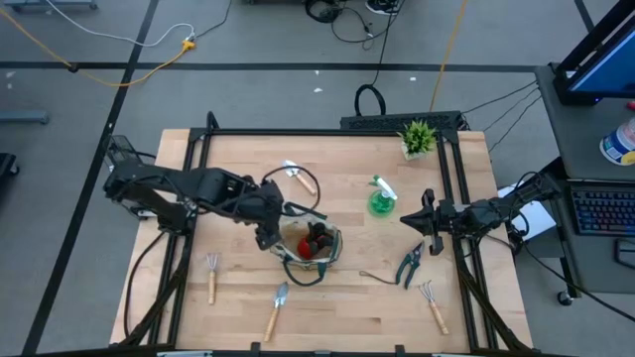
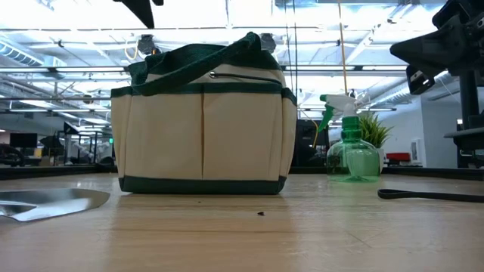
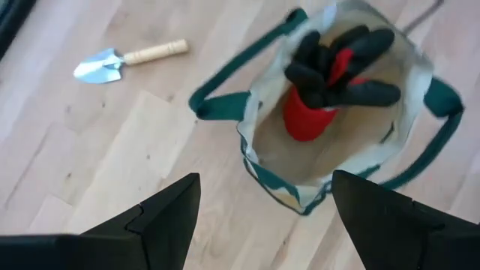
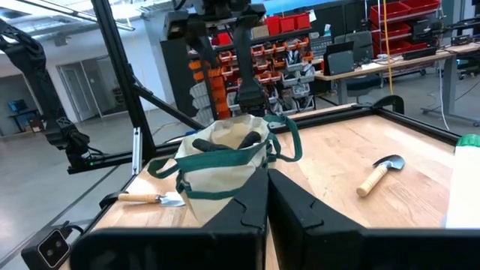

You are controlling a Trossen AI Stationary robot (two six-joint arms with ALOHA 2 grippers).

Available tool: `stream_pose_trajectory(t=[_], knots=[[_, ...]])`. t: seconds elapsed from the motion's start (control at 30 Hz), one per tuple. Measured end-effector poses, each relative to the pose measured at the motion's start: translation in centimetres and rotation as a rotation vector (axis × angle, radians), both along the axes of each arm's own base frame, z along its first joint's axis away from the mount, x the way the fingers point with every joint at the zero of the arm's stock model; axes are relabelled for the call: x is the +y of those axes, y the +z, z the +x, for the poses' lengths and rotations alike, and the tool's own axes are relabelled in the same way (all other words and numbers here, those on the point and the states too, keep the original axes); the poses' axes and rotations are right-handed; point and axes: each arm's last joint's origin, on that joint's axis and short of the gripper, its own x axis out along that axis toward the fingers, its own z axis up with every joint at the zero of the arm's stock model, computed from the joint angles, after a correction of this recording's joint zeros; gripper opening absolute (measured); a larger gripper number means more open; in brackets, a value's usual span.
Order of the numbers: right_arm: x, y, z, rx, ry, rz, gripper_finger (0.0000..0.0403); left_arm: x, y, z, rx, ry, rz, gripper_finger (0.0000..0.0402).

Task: Pick & Place Garden tools in Gardening bag
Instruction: Put the spray bottle into the gardening bag

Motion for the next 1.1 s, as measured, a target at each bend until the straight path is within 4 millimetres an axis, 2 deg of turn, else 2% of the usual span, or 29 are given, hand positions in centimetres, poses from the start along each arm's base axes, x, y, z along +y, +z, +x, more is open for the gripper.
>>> stream_pose_trajectory(t=[0.33,0.47,0.6,0.77,1.1], knots=[[0.0,0.0,0.0,-0.003,0.002,0.001,0.0,0.5,2.3,-3.2,-0.095,0.074,0.063,0.0308],[0.0,0.1,0.0,-0.01,0.001,0.005,0.0,0.8,2.2,-4.9,-0.123,0.122,0.061,0.0308],[0.0,0.8,-0.1,-0.077,-0.002,0.049,0.0,1.1,1.4,-6.8,-0.208,0.164,0.043,0.0308],[-0.2,1.9,-0.3,-0.191,-0.011,0.207,0.0,1.1,-0.6,-8.7,-0.335,0.153,-0.013,0.0308],[-0.3,2.3,-0.4,-0.227,-0.001,0.251,0.0,1.0,-5.2,-11.4,-0.511,0.137,-0.058,0.0308]])
